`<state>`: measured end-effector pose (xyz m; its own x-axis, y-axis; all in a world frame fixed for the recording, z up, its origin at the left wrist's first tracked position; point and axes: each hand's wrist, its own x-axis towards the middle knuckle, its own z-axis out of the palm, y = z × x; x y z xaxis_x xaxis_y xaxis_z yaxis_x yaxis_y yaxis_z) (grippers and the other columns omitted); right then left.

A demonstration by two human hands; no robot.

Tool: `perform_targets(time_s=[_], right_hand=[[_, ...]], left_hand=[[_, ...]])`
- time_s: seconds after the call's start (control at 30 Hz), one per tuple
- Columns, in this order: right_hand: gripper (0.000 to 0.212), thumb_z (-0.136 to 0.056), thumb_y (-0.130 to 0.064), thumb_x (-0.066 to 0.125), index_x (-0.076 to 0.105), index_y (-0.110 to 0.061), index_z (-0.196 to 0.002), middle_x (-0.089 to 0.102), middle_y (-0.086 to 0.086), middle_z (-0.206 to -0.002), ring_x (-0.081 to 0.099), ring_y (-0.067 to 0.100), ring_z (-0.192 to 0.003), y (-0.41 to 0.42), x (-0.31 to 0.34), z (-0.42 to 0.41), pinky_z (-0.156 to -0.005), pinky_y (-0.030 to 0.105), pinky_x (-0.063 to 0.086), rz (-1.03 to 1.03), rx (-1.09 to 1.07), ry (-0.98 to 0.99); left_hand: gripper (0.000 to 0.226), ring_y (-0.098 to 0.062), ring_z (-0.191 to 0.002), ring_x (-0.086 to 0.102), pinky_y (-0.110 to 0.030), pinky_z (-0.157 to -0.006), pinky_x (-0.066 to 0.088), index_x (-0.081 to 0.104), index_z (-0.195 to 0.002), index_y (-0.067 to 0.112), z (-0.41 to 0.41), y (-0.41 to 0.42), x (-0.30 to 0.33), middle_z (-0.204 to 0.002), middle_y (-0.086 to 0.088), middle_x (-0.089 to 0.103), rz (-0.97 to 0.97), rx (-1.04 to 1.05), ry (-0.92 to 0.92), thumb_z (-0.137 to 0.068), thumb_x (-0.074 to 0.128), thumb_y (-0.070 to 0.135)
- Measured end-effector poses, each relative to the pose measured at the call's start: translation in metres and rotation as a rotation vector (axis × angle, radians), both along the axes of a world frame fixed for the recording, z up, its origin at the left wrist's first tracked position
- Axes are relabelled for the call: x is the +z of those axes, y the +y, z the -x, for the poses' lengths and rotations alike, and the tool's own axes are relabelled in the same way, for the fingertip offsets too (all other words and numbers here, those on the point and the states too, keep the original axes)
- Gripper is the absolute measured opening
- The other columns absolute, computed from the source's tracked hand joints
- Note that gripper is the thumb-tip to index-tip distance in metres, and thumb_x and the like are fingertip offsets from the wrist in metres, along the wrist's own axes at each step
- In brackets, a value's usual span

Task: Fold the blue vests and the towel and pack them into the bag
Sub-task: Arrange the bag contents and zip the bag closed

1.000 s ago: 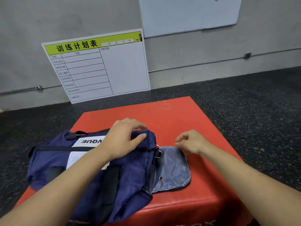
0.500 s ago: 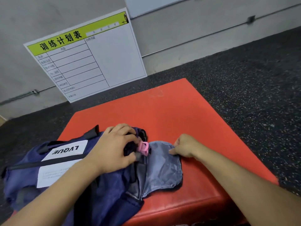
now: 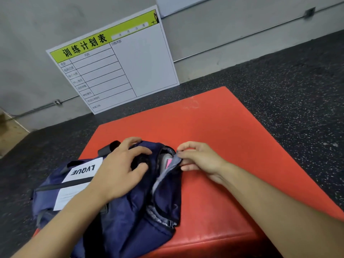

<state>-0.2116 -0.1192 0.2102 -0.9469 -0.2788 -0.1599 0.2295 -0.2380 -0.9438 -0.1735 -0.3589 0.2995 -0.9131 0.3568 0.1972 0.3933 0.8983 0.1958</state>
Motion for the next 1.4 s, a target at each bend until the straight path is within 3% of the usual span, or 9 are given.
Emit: perform_targets(time_s=[0.2,0.33,0.47,0.57,0.63,0.87,1.17,1.27,1.4], right_hand=[[0.014,-0.099,-0.007,0.062,0.066,-0.007,-0.112,0.075,0.011,-0.098,0.075,0.017,-0.086,-0.029,0.002,0.008,-0.079,0.027,0.061,0.116,0.027,0.026],[0.027,-0.092,0.009,0.064,0.067,-0.004,-0.116,0.074,0.008,-0.092,0.069,0.013,-0.081,-0.028,0.001,0.020,-0.070,0.022,0.058,-0.078,0.102,0.181],[0.035,-0.082,0.002,0.078,0.074,-0.013,-0.113,0.064,-0.004,-0.090,0.056,0.009,-0.074,-0.030,-0.009,0.039,-0.074,0.017,0.047,-0.426,0.036,0.493],[0.057,-0.079,-0.010,0.083,0.065,-0.024,-0.131,0.058,-0.003,-0.125,0.055,0.009,-0.108,-0.031,-0.016,0.056,-0.094,0.009,0.038,-0.644,0.003,0.672],[0.057,-0.084,-0.013,0.081,0.063,-0.022,-0.137,0.061,-0.005,-0.136,0.054,0.007,-0.125,-0.030,-0.021,0.066,-0.110,0.019,0.037,-0.646,0.106,0.689],[0.008,-0.088,-0.018,0.075,0.074,-0.022,-0.095,0.075,-0.011,-0.093,0.069,0.009,-0.092,-0.042,-0.031,0.071,-0.091,0.042,0.053,-0.586,0.065,0.737],[0.008,-0.089,-0.028,0.073,0.068,-0.022,-0.087,0.068,-0.003,-0.075,0.059,0.017,-0.069,-0.029,-0.034,0.047,-0.073,0.042,0.050,-0.624,-0.060,0.735],[0.011,-0.089,-0.030,0.074,0.067,-0.022,-0.086,0.059,-0.007,-0.067,0.048,0.008,-0.061,-0.023,-0.031,0.029,-0.066,0.036,0.043,-0.657,-0.103,0.720],[0.016,-0.085,-0.034,0.077,0.064,-0.024,-0.081,0.054,-0.010,-0.063,0.046,0.005,-0.059,-0.017,-0.025,0.005,-0.062,0.030,0.041,-0.706,-0.112,0.697]], left_hand=[[0.073,-0.020,-0.107,0.060,-0.038,-0.085,0.052,0.060,-0.113,0.031,-0.006,0.028,-0.018,-0.126,0.006,0.053,0.329,0.179,0.138,-0.065,0.056,0.087],[0.043,-0.022,-0.099,0.061,-0.035,-0.071,0.048,0.060,-0.105,0.026,0.002,0.025,-0.036,-0.114,0.006,0.056,0.417,0.185,0.205,-0.067,0.076,0.040],[0.035,-0.020,-0.090,0.063,-0.034,-0.062,0.047,0.064,-0.095,0.027,0.002,0.019,-0.046,-0.106,0.010,0.061,0.368,0.157,0.246,-0.064,0.080,0.024],[0.040,-0.020,-0.097,0.064,-0.036,-0.068,0.053,0.065,-0.099,0.028,0.003,0.013,-0.049,-0.114,0.010,0.063,0.325,0.138,0.247,-0.063,0.080,0.021],[0.042,-0.020,-0.103,0.063,-0.037,-0.075,0.054,0.065,-0.104,0.028,0.004,0.009,-0.051,-0.122,0.009,0.062,0.314,0.134,0.242,-0.065,0.079,0.023],[0.051,-0.023,-0.118,0.060,-0.040,-0.090,0.054,0.063,-0.122,0.024,0.010,-0.011,-0.061,-0.137,0.003,0.058,0.231,0.072,0.252,-0.073,0.078,0.022],[0.055,-0.023,-0.124,0.056,-0.037,-0.097,0.040,0.058,-0.131,0.020,0.042,-0.027,-0.054,-0.143,-0.002,0.054,0.224,-0.137,0.325,-0.081,0.071,0.038],[0.056,-0.018,-0.132,0.052,-0.052,-0.115,0.030,0.054,-0.136,0.024,0.058,-0.033,-0.046,-0.148,0.001,0.050,0.279,-0.236,0.282,-0.090,0.057,0.057],[0.057,-0.015,-0.137,0.047,-0.060,-0.118,0.026,0.054,-0.135,0.027,0.056,-0.027,-0.038,-0.150,0.004,0.048,0.310,-0.304,0.207,-0.094,0.050,0.065]])
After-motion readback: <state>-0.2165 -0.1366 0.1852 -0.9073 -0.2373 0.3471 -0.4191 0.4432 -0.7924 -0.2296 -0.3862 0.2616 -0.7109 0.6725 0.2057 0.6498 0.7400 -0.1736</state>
